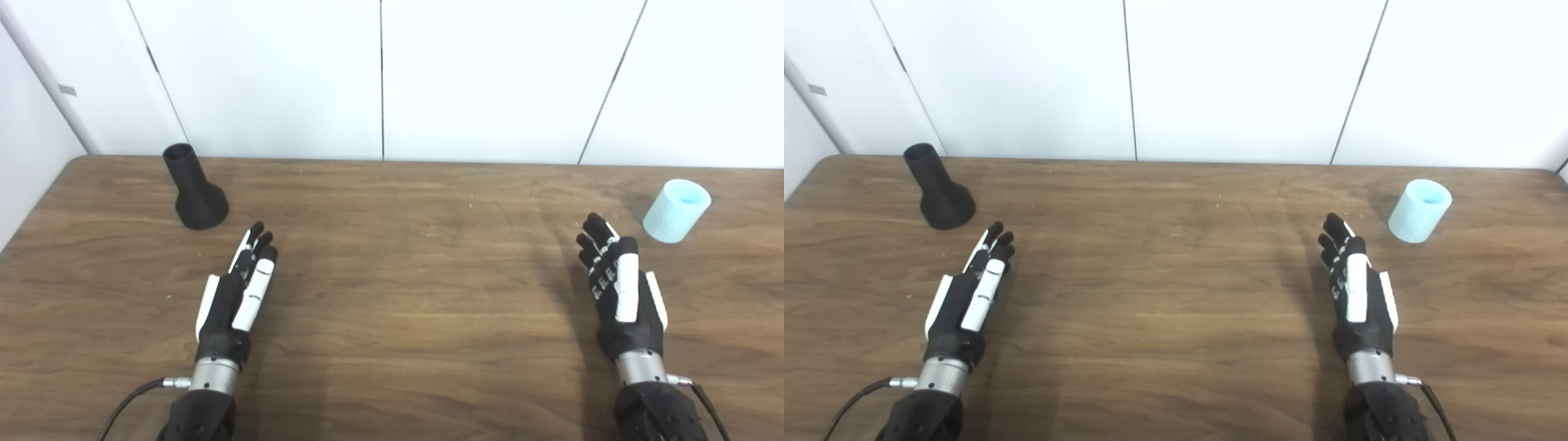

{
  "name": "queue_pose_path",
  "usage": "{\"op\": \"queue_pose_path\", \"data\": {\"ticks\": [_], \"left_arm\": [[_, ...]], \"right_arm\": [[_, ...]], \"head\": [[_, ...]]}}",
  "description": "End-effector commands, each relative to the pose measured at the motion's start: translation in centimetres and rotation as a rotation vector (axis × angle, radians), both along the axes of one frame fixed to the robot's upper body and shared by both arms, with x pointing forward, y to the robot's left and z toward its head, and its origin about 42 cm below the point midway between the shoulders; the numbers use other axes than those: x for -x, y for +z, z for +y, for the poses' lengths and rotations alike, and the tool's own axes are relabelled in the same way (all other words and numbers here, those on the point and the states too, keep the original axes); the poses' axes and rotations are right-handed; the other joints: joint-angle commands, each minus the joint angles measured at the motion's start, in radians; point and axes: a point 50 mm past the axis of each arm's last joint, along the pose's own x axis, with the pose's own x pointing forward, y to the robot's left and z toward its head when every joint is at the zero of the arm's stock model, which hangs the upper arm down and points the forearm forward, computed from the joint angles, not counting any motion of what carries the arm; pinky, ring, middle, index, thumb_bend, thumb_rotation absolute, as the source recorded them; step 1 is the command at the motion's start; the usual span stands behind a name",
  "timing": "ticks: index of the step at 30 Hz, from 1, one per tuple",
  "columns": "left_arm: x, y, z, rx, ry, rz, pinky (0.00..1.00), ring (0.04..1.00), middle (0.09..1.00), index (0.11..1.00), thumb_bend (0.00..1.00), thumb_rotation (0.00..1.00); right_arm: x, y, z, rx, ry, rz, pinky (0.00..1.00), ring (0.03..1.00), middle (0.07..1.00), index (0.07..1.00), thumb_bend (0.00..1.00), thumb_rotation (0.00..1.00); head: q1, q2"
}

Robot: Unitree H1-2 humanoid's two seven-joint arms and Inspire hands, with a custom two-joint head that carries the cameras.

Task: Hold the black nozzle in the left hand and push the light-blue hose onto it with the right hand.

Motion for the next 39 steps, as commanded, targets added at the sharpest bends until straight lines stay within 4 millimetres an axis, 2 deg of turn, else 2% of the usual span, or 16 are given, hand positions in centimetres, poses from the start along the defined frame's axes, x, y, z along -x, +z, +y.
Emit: {"op": "queue_pose_path", "data": {"ticks": [1,27,30,33,34,39], "left_arm": [[-0.5,1.5,-0.1,-0.015,-0.006,-0.065,0.98,0.961,0.957,0.960,0.39,0.84],[-0.4,1.3,-0.2,-0.013,-0.005,-0.061,0.98,0.961,0.956,0.960,0.40,0.85],[-0.3,1.3,-0.5,-0.012,-0.007,-0.062,0.98,0.961,0.956,0.960,0.41,0.85],[-0.2,1.3,-1.0,-0.010,-0.008,-0.062,0.98,0.958,0.954,0.958,0.42,0.85],[-0.2,1.2,-1.2,-0.009,-0.009,-0.061,0.98,0.957,0.954,0.958,0.42,0.85],[-0.1,0.6,-2.2,-0.006,-0.013,-0.055,0.97,0.957,0.954,0.957,0.43,0.85]], "right_arm": [[-0.8,2.1,0.2,0.007,0.016,-0.086,0.96,0.934,0.933,0.903,0.46,1.00],[-0.7,2.2,0.1,0.012,0.016,-0.087,0.96,0.933,0.932,0.904,0.46,1.00],[-0.6,2.4,-0.4,0.013,0.015,-0.088,0.96,0.932,0.930,0.906,0.46,1.00],[-0.4,2.3,-0.9,0.015,0.015,-0.086,0.97,0.926,0.927,0.908,0.46,1.00],[-0.4,2.2,-1.1,0.015,0.015,-0.084,0.96,0.925,0.926,0.908,0.46,1.00],[-0.5,1.0,-2.7,0.027,0.012,-0.072,0.94,0.919,0.915,0.901,0.49,0.98]], "head": [[0.000,-0.001],[0.018,-0.011],[0.080,-0.027],[0.111,-0.040],[0.144,-0.050],[0.216,-0.090]]}}
